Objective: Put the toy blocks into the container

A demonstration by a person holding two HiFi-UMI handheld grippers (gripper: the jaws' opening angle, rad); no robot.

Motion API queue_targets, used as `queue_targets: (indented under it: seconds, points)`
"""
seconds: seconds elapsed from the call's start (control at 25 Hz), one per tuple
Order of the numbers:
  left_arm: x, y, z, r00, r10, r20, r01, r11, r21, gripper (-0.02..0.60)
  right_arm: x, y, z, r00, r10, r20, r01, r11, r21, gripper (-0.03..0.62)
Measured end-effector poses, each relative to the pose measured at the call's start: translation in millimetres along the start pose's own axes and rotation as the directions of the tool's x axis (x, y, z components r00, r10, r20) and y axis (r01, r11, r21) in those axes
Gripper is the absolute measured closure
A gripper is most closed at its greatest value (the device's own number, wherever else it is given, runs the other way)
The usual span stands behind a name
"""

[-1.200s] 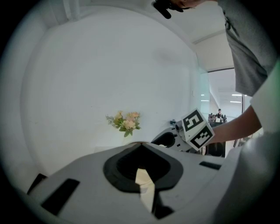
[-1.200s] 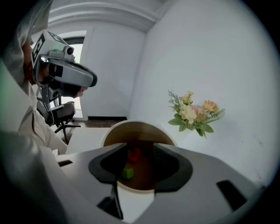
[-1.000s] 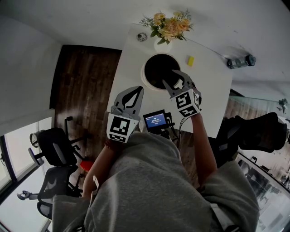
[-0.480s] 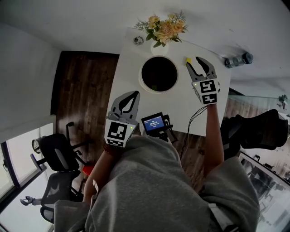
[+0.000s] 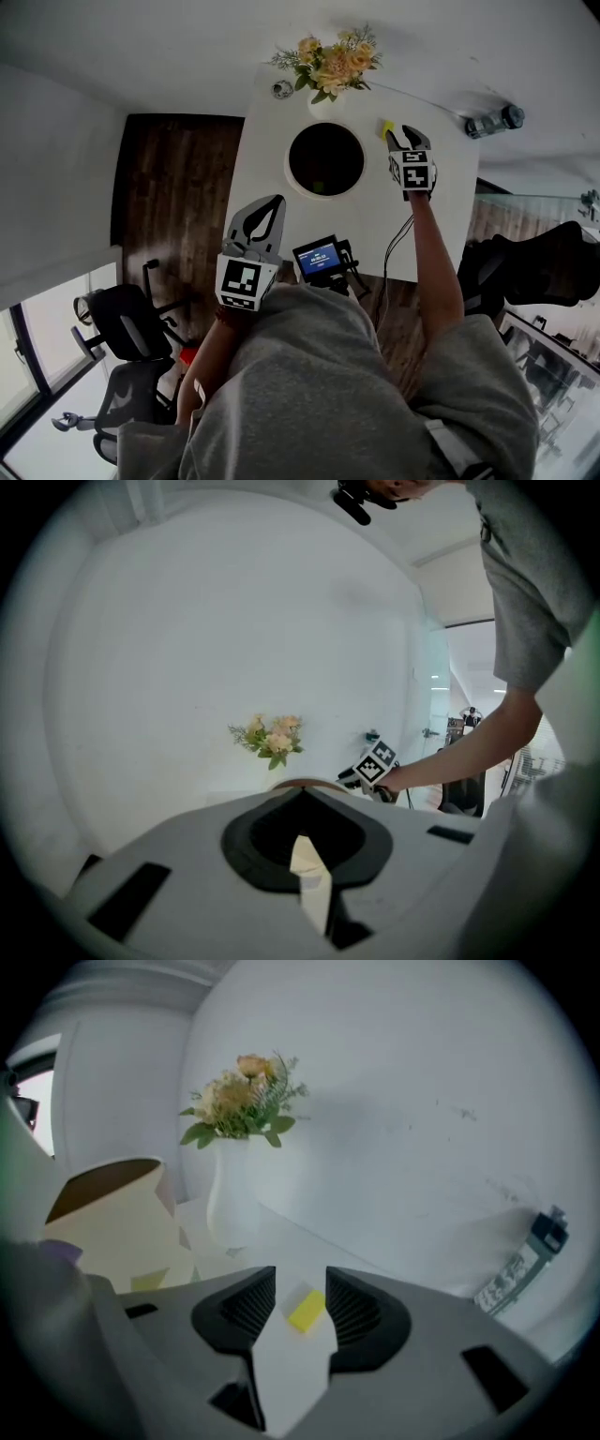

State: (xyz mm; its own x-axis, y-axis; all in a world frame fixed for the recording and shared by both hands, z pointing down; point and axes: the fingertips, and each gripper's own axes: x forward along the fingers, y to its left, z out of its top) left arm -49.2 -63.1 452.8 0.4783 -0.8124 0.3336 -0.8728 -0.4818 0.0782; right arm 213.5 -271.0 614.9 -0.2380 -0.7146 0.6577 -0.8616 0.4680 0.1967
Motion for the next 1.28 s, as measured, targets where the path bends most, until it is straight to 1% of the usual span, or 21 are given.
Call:
queue_targets:
  seconds: [0.2,0.28,0.36,0.48,0.72,0.92,1.08,1.28]
  points:
    - [-1,6,-1,1.0,0.022,-0.012,-0.022,1.0,-0.006,0.575,37,-3,-37,0.994,0.019,-0.106,-0.003,0.99,0.142,0.424]
    - [-1,10,-1,0.999,0.031,-0.012,-0.031,0.999,-0.009,0.575,48,-6,-46,0.99,0.018,-0.139,0.01,0.981,0.195,0.424]
    - [0,13,1,0.999,0.038,-0.013,-0.038,0.999,-0.009,0.575,56,-9,-52,0.986,0.01,-0.169,0.029,0.973,0.228,0.424]
    - [0,17,0,0.999,0.046,-0.018,-0.047,0.999,-0.012,0.575,65,-8,-62,0.977,0.011,-0.214,0.044,0.967,0.249,0.416]
    - [-3,24,-1,0.998,0.059,-0.027,-0.06,0.998,-0.013,0.575,76,1,-77,0.965,0.021,-0.262,0.047,0.967,0.251,0.411]
    - [-4,29,1,0.997,0.068,-0.026,-0.069,0.998,-0.007,0.575,78,3,-80,0.966,0.022,-0.256,0.055,0.955,0.292,0.424]
    - [-6,29,1,0.998,0.067,-0.022,-0.067,0.998,-0.009,0.575,72,2,-79,0.968,0.004,-0.249,0.071,0.953,0.293,0.438]
    - [-7,26,1,0.998,0.061,-0.009,-0.061,0.998,-0.013,0.575,54,-3,-64,0.983,-0.007,-0.184,0.063,0.952,0.299,0.445]
